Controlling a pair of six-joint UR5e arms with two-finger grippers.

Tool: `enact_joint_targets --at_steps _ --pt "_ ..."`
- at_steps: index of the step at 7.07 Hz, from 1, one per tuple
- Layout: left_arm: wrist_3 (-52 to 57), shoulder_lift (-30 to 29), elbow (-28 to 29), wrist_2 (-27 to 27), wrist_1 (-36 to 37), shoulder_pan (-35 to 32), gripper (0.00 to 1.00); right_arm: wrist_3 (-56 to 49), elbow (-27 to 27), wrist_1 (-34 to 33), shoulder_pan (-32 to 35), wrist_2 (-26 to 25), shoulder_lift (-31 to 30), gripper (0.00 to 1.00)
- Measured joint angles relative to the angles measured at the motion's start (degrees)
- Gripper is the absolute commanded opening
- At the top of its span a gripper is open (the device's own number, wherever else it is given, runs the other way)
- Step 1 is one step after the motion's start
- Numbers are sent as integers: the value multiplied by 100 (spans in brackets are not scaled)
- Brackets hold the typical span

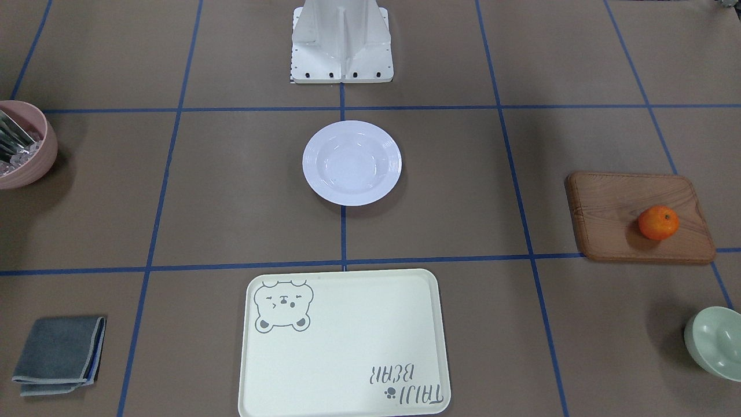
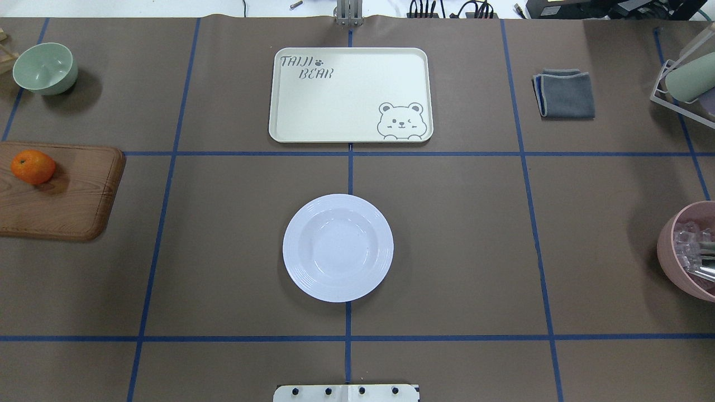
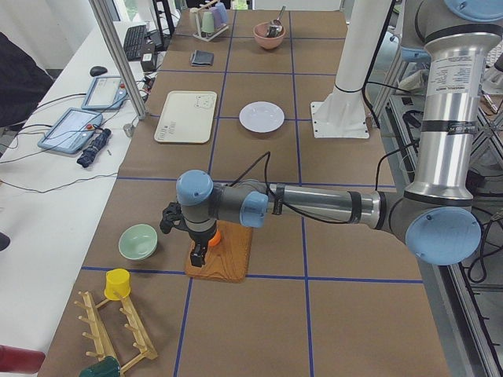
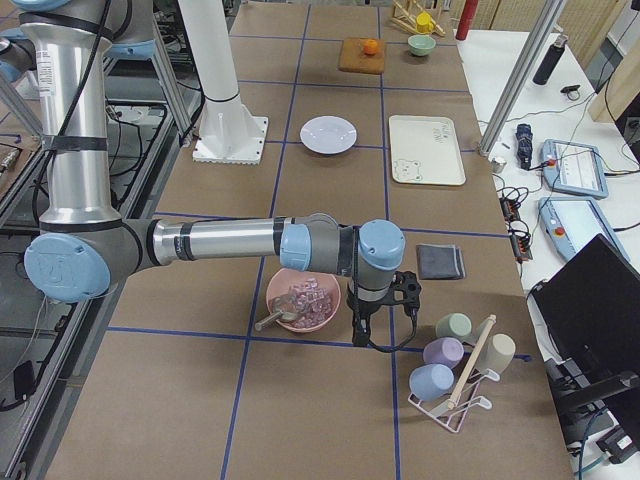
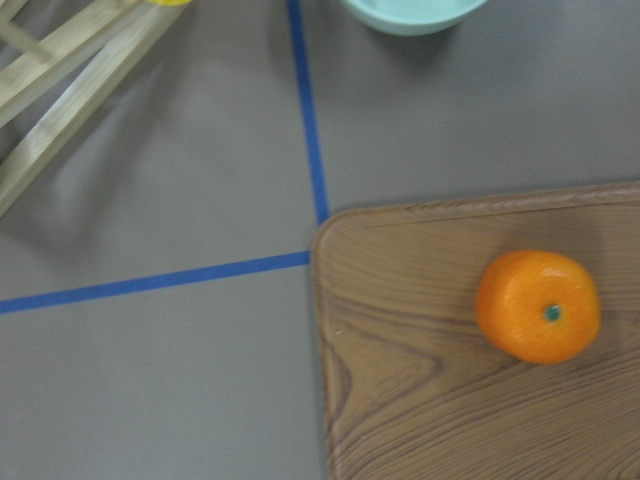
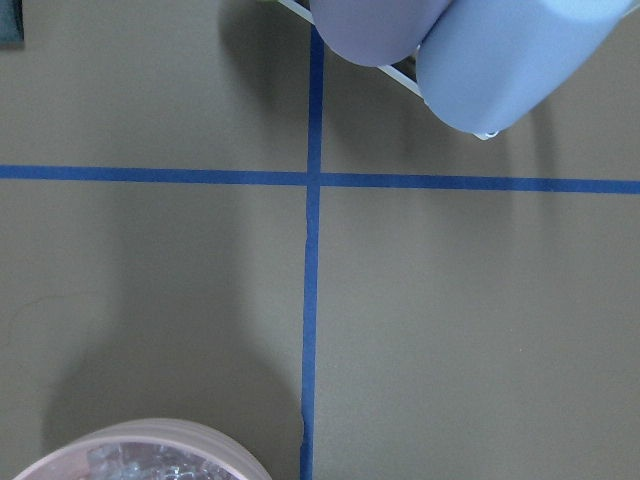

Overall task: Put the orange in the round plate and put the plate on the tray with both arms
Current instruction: 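Lower the left gripper over the orange on the wooden tray, then close the left gripper on the orange and lift it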

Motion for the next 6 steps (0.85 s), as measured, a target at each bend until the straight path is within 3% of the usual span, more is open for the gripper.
enact_joint_targets --at_steps 2,6 --pt "-587 -170 219 1 -177 476 98 4 48 -12 -23 -187 171 100" --pt "-2671 -327 917 176 -1764 1408 98 11 57 -4 -33 -211 163 100"
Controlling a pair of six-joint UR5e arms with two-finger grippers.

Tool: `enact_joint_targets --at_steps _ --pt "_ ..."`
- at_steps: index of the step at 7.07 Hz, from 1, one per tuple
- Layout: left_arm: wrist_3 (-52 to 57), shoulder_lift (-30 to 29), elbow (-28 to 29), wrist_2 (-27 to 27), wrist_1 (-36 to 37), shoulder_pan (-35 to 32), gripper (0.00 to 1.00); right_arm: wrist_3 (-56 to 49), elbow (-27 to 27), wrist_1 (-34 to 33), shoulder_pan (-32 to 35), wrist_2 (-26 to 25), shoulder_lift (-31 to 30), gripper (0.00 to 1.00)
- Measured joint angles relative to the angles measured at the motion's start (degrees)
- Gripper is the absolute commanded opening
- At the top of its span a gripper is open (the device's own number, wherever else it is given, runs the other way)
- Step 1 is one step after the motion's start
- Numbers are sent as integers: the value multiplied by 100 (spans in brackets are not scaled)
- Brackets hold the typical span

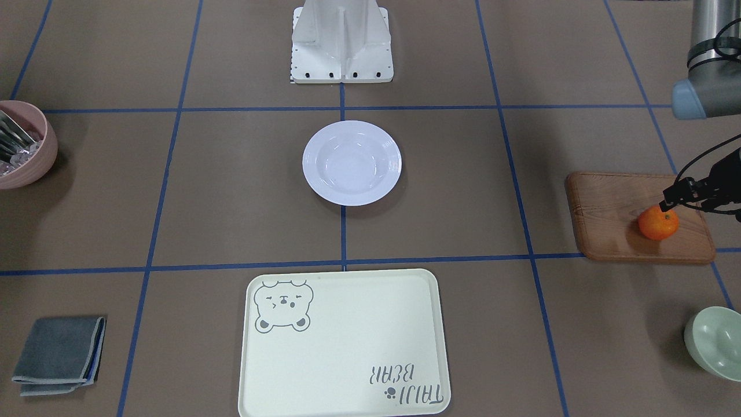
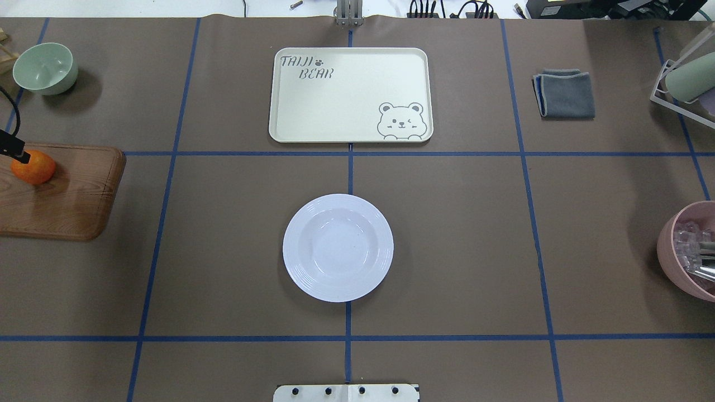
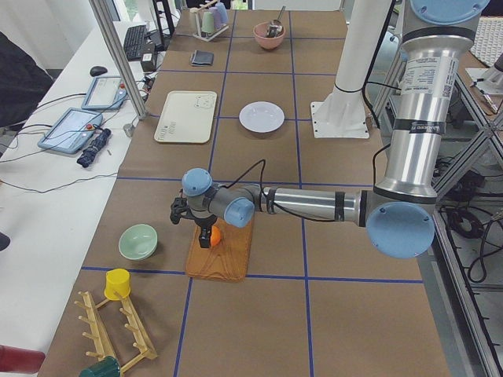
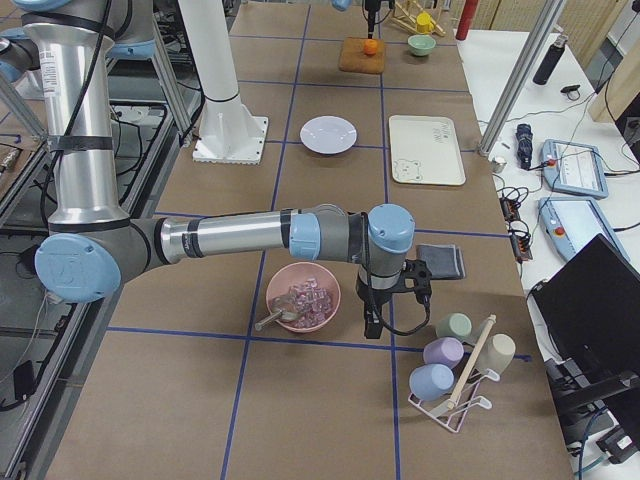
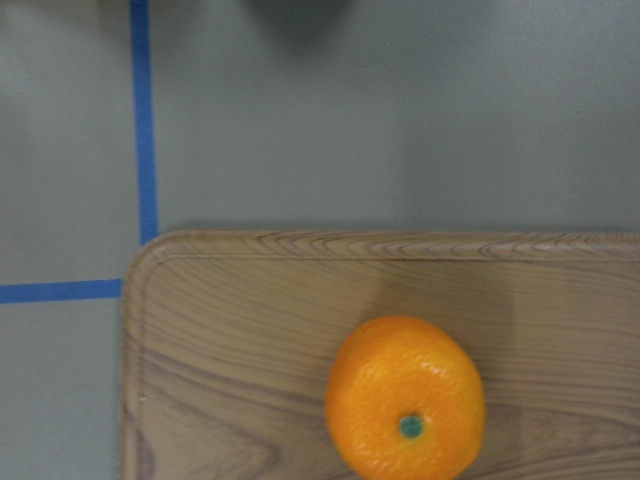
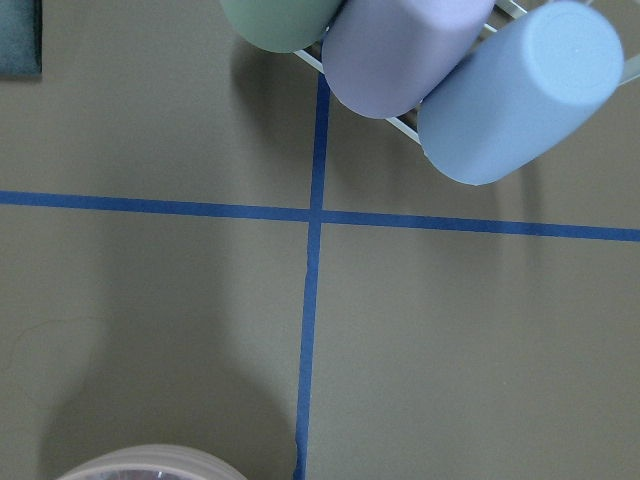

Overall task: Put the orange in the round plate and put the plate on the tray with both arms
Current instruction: 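Close the left gripper on the orange and lift it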

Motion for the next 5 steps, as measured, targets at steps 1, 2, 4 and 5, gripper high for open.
enact_joint_targets --at_steps 1,2,4,5 --pt "-110 -58 107 82 -92 93 98 5 3 1 0 4 1 100" --pt "-152 -132 202 116 -122 136 98 8 7 1 0 6 3 100" --pt "-168 -260 358 132 -134 226 98 9 11 1 -1 9 6 100" --pt "-167 -284 409 133 -135 285 98 9 6 1 0 17 5 100"
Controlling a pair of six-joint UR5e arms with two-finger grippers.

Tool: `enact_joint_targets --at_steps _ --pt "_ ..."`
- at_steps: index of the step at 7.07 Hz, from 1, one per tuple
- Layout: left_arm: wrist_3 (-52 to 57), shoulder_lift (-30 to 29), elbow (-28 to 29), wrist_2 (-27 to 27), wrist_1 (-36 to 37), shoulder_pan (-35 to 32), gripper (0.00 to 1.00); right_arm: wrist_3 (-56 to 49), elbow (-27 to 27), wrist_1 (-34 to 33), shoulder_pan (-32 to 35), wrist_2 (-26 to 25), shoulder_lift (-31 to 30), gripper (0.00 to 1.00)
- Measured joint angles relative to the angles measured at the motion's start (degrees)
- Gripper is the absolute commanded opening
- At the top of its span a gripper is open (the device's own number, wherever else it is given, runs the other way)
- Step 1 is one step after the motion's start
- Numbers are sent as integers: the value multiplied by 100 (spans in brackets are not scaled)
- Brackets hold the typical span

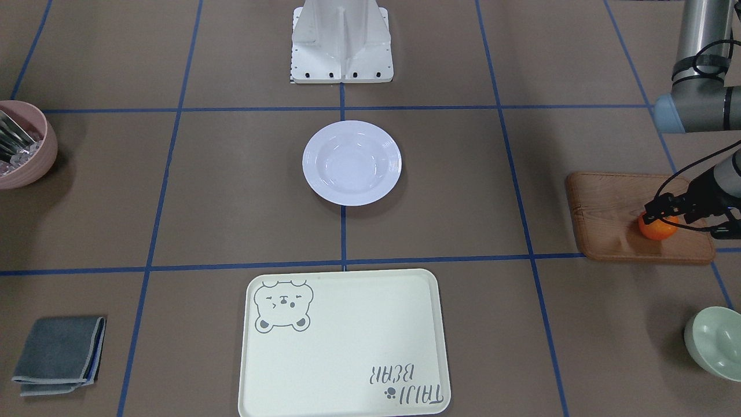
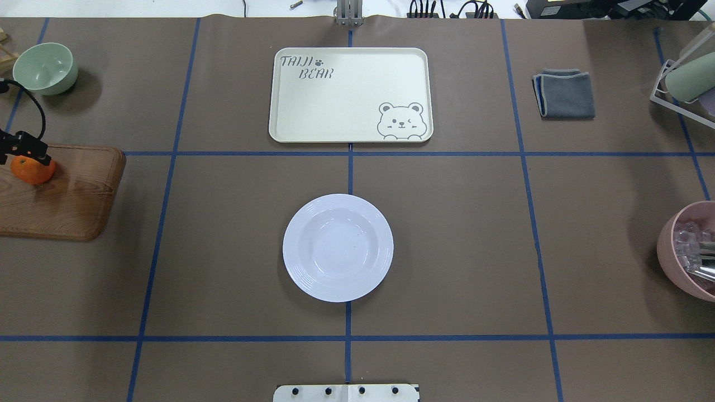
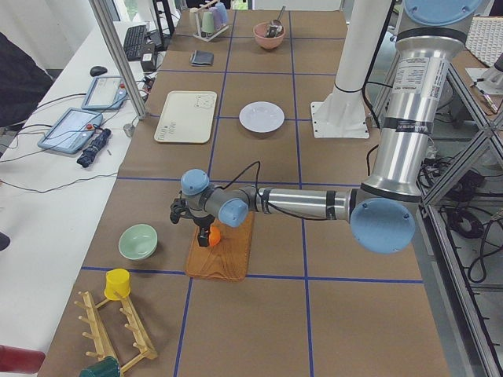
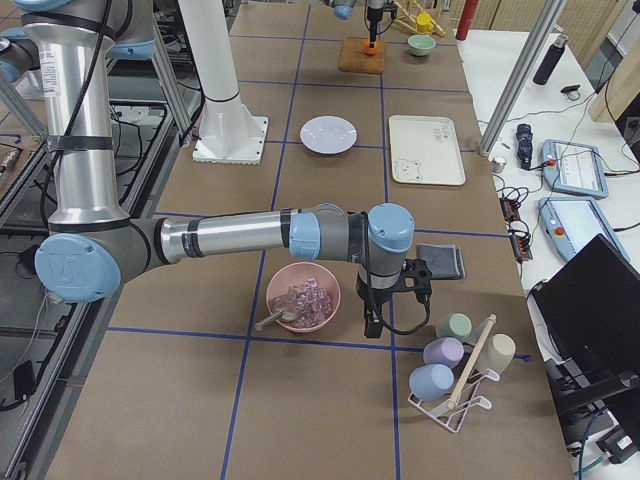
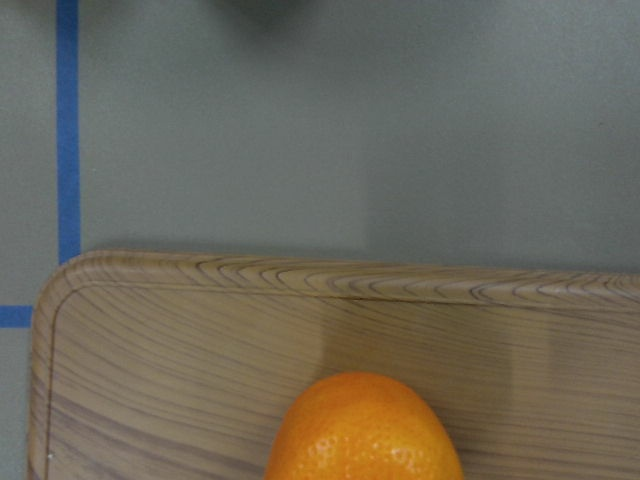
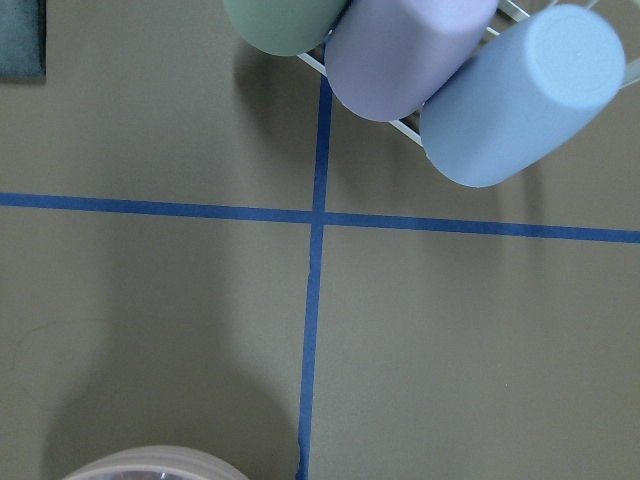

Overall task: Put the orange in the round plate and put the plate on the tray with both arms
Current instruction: 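Close the left gripper on the orange and lift it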

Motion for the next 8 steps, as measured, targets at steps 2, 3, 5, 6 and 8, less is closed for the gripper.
enact_joint_targets --at_steps 2,3,5,6,8 --pt "18 -10 66 9 0 137 85 6 -19 -6 0 65 -12 100" --pt "32 -10 94 14 1 178 36 8 -24 -8 0 149 -14 100" --pt "36 -27 107 16 41 216 0 9 -12 -11 0 280 -16 100" --pt "20 -83 29 2 93 220 0 19 -6 -23 0 347 -6 100" --pt "-152 -510 -495 -31 858 228 0 367 1 -32 0 572 25 100"
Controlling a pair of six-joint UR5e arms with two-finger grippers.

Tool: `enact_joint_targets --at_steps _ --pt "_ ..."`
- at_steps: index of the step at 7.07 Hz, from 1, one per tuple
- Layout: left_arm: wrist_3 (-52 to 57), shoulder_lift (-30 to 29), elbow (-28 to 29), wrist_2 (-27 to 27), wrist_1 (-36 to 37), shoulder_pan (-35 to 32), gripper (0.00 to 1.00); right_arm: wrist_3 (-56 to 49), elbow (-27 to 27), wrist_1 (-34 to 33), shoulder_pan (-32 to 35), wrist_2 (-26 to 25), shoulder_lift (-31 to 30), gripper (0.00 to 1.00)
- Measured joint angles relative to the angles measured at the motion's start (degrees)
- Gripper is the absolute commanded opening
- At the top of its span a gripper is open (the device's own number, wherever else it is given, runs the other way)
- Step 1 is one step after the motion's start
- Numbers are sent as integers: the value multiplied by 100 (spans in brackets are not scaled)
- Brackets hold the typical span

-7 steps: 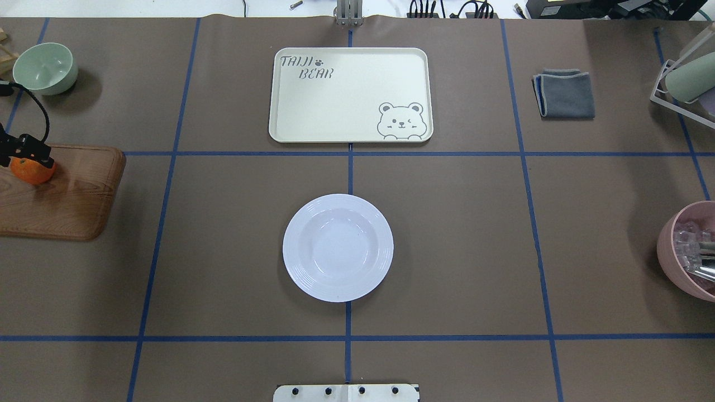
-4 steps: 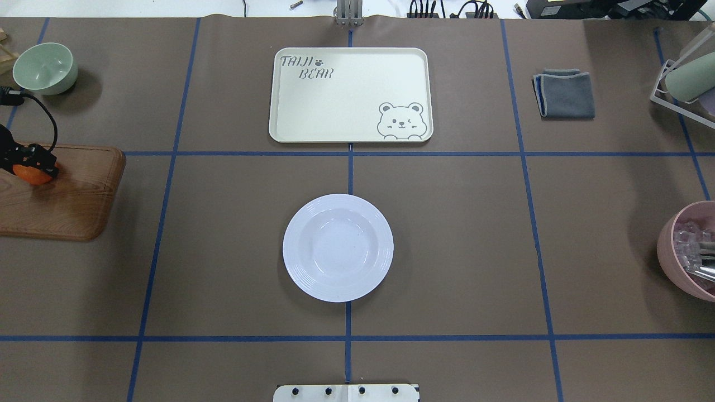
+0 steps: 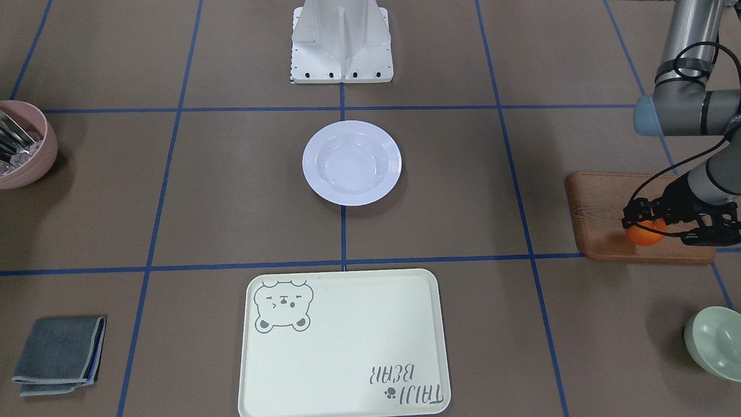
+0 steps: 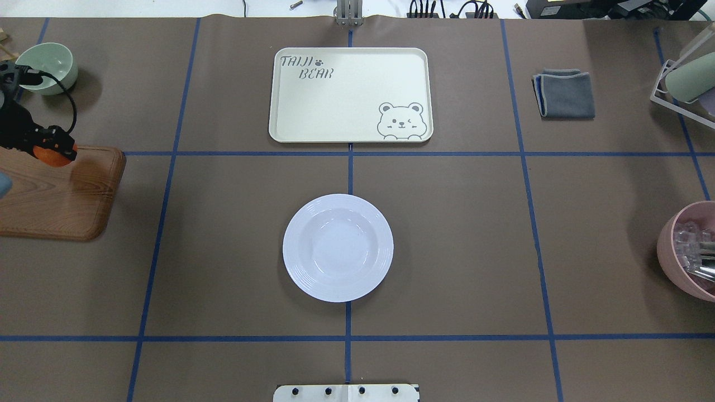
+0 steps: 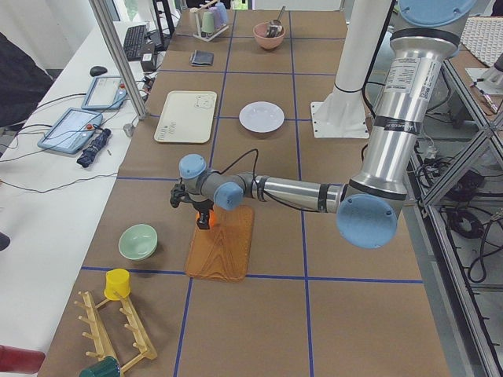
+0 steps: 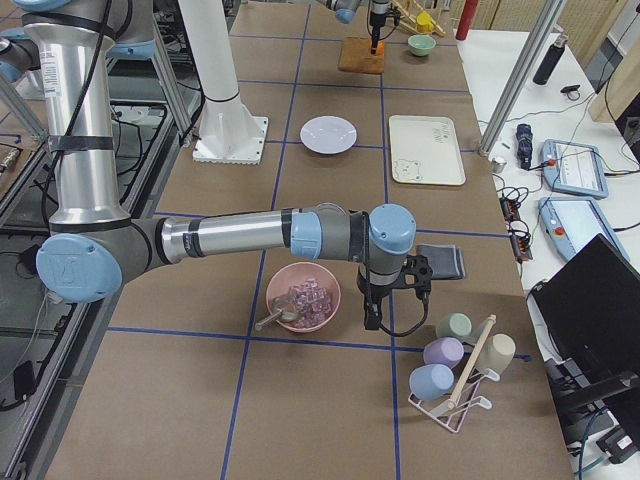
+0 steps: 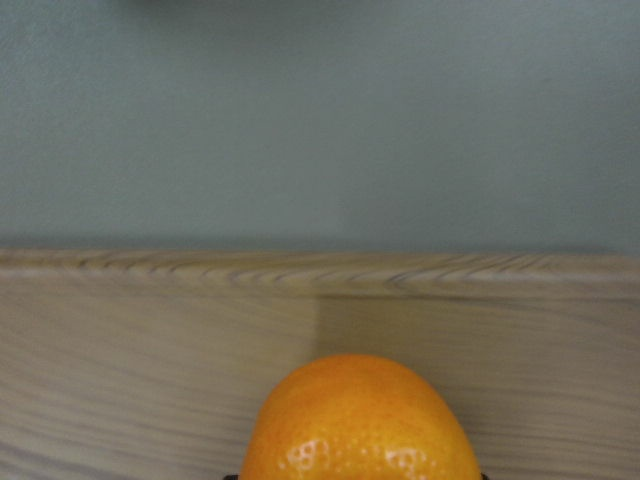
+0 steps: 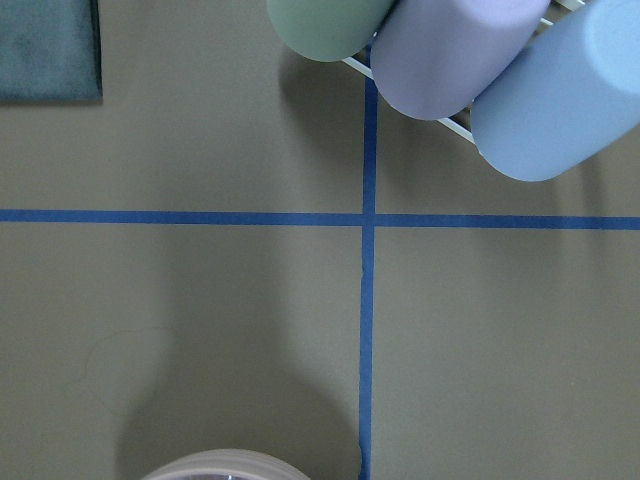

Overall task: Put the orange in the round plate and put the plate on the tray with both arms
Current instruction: 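Carry the orange with the left gripper over the white plate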

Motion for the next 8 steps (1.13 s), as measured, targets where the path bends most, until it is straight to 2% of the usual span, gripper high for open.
enact_joint_targets --at_steps 1,3,5,8 --pt "-438 -351 -419 -13 610 91 0 150 17 37 0 105 -21 100" --pt "-2481 -1108 -1183 4 1248 1075 0 196 24 234 0 175 -63 100" --pt "-4257 -1896 -1360 56 1344 2077 0 204 7 325 0 153 -110 100" --pt "-5137 -2552 -1230 772 1326 3303 0 254 -11 332 -6 171 -103 100"
